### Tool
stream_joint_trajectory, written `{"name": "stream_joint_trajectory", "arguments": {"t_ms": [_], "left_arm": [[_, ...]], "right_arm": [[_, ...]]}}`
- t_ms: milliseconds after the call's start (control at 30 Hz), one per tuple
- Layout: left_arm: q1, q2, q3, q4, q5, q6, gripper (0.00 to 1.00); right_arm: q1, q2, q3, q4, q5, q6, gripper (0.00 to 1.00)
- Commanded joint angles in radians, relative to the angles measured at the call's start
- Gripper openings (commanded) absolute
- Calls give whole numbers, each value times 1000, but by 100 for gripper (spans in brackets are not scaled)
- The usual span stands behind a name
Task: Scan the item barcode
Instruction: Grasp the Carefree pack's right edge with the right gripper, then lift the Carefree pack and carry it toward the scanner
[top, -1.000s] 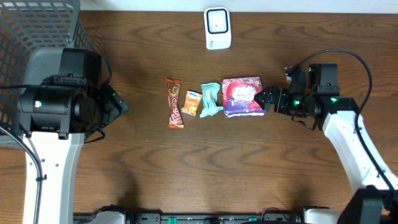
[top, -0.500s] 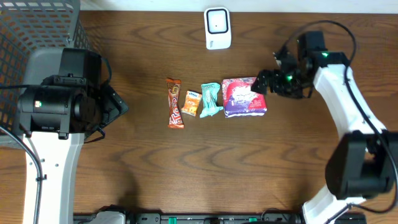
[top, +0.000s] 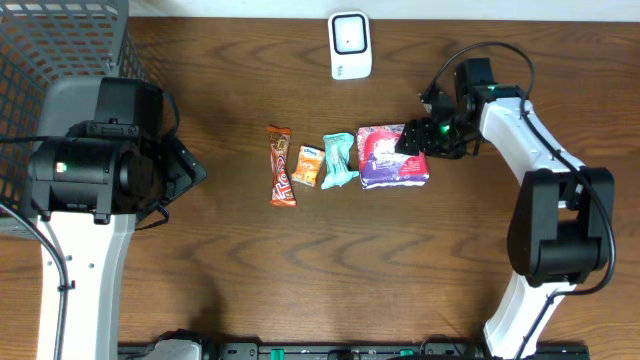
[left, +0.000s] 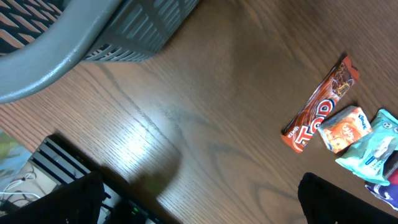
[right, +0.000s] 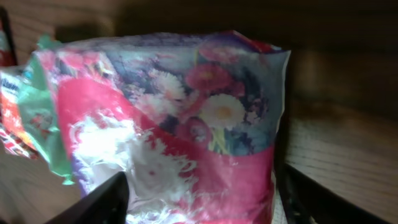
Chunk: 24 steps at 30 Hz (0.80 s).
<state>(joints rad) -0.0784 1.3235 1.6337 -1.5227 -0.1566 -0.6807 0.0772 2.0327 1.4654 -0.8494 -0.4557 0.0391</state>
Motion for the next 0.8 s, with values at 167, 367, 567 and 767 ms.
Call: {"name": "stream_joint_trajectory", "arguments": {"t_ms": [167, 367, 567, 767], "left_arm": [[5, -12, -1, -6, -13, -10, 99], [5, -12, -1, -6, -13, -10, 99], [5, -12, -1, -6, -13, -10, 99], [5, -12, -1, -6, -13, -10, 99]], "right_arm": [[16, 48, 13, -22, -48, -22, 45], [23, 46, 17, -61, -55, -22, 1], [24, 26, 99, -178, 40, -21, 1], [60, -27, 234, -315, 327, 69, 1]]}}
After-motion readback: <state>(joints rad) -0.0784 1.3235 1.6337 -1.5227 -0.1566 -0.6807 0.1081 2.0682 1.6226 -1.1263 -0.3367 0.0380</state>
